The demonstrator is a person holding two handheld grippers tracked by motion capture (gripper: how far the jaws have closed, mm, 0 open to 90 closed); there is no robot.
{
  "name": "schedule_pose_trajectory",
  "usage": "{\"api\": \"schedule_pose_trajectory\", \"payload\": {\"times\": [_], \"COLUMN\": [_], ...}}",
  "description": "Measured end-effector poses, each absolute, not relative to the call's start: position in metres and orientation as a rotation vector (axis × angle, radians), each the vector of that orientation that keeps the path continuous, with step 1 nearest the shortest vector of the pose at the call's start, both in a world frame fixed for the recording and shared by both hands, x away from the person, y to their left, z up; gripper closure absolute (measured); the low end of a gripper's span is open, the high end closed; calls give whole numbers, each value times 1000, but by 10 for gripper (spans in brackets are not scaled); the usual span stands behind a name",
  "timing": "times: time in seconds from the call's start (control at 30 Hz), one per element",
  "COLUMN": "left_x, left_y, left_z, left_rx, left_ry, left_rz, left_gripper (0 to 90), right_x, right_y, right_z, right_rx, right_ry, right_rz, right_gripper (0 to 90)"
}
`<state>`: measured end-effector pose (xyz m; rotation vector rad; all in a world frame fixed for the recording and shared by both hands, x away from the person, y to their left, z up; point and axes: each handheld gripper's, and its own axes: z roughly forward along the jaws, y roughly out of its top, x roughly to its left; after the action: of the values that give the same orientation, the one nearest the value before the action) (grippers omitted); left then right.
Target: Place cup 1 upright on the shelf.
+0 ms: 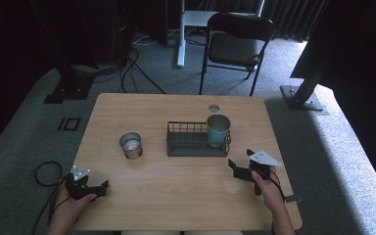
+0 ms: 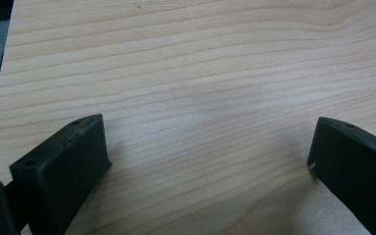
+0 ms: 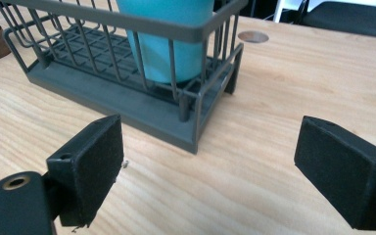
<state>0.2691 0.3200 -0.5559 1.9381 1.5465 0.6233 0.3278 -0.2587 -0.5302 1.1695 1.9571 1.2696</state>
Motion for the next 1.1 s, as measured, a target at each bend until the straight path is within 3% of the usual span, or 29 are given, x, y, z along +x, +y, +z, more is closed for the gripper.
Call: {"api": "schedule_pose_trajectory", "payload": {"times": [1.1], "left_x": [269], "left_y": [320], "left_z": [-556], "left_rx": [1938], "left_ry": [1546], "left_rz": [624], "left_gripper": [21], "right_x": [292], "right_y": [-301], "right_z": [-553], "right_rx": [1124], "right_ry": [2207], "right_rz": [1163], "right_gripper": [108]}}
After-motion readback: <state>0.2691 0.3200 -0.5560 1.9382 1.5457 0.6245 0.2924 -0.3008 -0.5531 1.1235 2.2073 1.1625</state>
